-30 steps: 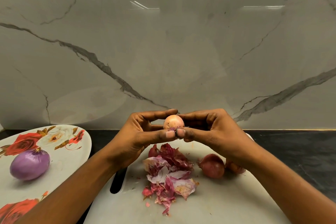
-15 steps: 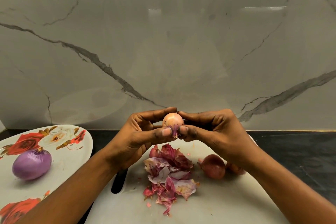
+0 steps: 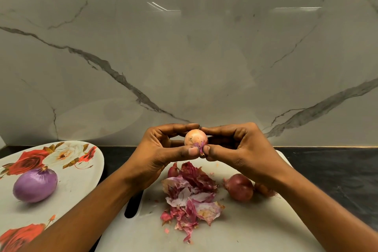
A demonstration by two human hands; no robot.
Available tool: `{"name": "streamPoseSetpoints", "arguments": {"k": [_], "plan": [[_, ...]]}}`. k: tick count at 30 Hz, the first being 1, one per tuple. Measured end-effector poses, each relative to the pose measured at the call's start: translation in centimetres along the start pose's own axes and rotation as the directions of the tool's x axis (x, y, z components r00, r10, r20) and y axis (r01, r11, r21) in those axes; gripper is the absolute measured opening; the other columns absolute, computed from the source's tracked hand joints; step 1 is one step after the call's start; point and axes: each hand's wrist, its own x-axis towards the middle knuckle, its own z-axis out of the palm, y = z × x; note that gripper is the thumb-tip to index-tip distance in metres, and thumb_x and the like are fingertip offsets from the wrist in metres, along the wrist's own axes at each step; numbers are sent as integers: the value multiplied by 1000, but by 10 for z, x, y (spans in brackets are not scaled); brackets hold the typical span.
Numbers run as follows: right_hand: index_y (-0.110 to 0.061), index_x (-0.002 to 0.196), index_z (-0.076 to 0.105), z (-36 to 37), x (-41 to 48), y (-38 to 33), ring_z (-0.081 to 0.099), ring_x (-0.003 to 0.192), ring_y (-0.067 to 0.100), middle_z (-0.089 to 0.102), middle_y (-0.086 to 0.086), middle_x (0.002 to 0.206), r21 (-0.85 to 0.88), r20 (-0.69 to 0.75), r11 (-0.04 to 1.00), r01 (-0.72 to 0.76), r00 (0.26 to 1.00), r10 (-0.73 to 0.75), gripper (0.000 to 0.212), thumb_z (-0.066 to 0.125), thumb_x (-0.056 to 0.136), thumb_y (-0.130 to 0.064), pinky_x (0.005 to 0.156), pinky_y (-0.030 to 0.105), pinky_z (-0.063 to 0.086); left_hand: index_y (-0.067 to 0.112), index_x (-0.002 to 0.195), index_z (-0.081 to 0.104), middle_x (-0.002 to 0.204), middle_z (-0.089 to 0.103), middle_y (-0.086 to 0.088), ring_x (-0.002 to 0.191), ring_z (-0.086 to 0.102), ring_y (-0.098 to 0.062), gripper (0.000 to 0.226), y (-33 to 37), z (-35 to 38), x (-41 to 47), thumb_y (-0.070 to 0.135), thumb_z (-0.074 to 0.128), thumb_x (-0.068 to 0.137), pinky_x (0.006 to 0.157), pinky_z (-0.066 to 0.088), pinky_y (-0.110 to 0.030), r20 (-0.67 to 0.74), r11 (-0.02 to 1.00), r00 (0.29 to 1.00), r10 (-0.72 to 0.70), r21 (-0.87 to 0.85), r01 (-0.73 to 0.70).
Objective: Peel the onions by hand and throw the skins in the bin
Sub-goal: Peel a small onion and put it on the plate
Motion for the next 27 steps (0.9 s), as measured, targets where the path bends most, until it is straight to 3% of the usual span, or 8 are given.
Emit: {"name": "streamPoseSetpoints", "arguments": {"k": [6,12,15,20,23,27], "plan": [[-35,113,75,1,1,-1,80,85,17,82,-5,96,-63,-74,997,38,996,-43,42,73,91,0,80,32,66,25,115,81,125,75,-9,115,72,-36,64,0,0,1,35,102,56,87,64,-41,23,1000,1000,1,-11,-1],[-17,121,77,-2,2,-2,80,91,18,82,0,102,16,-20,1000,-15,1000,15,31,76,92,-6,81,31,65,23,112,81,122,76,-10,109,75,-35,55,1,-2,1,23,97,60,83,64,-37,-16,1000,1000,12,8,-12],[-16,123,76,-1,0,-1,80,92,15,82,-2,103,-8,-17,1000,-20,1000,20,38,83,86,-13,84,33,65,17,113,78,118,77,-8,105,76,-34,51,-1,-1,1,8,86,64,80,64,-36,-39,999,999,17,46,-15],[-19,120,77,-1,-2,1,79,96,11,82,-6,105,-31,-19,999,14,1000,-14,37,84,85,-10,84,30,64,13,115,75,116,77,-6,104,77,-32,53,-2,0,1,2,84,65,80,64,-35,-34,998,999,23,62,-21],[-24,116,78,-2,-1,-1,79,92,13,82,-6,102,-40,-32,999,28,999,-30,34,80,87,-7,81,28,64,16,110,79,118,77,-8,104,76,-33,52,-2,0,1,-5,90,65,80,64,-35,-13,999,1000,17,51,-16],[-31,108,78,-2,1,0,80,86,20,82,-3,97,-45,-63,998,32,997,-34,35,71,93,-1,78,32,66,25,104,83,118,77,-7,104,76,-34,45,-2,0,0,-4,81,69,79,64,-34,-7,1000,1000,19,17,-19]]}}
